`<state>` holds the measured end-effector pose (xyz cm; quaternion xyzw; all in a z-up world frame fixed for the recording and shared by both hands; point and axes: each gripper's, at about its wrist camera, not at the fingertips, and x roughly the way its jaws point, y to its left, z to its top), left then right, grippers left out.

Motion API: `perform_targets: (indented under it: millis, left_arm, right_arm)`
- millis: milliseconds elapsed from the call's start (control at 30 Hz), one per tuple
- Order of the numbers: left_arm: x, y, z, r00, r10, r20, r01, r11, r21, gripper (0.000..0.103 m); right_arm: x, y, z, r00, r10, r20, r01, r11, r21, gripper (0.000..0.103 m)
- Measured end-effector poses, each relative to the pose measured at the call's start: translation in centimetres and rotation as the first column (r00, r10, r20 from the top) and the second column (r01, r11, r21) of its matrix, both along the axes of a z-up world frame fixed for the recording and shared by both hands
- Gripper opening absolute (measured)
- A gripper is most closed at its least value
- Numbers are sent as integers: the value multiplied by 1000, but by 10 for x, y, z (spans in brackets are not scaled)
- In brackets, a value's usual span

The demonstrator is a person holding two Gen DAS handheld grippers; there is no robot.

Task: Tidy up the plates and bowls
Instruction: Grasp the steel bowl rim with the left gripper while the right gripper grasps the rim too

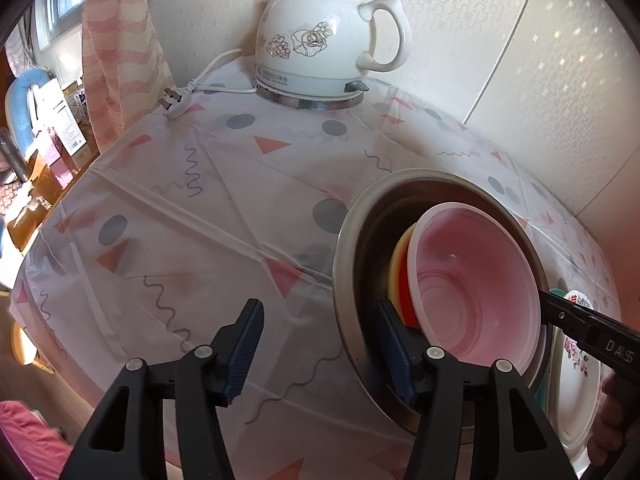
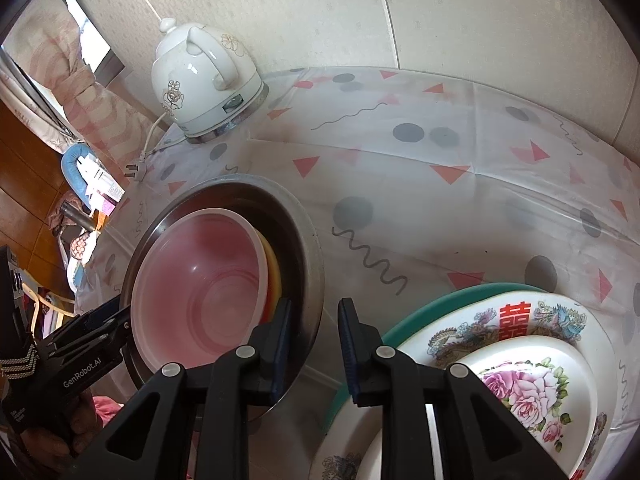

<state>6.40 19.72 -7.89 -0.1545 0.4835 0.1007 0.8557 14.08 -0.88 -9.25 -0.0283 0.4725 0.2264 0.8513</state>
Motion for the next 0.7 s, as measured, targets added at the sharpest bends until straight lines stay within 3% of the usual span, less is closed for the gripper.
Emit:
perform_targets:
  millis: [167,400,700]
  left_arm:
    - [0,5,-5,1000,18,-21,-18,1000,-13,75]
    - [-6,10,1,999,26,27,-25,999,-21,80]
    - [-15,11,15,996,23,89,-35,991,129,99]
  right_arm:
    - [2,1,-2,1000,0,-4,-1,1000,-7,25]
    - [3,3,-3,1000,0,-1,0,1000,-22,28]
    - [3,1,-3,1000,3,-1,-3,1000,-16,33]
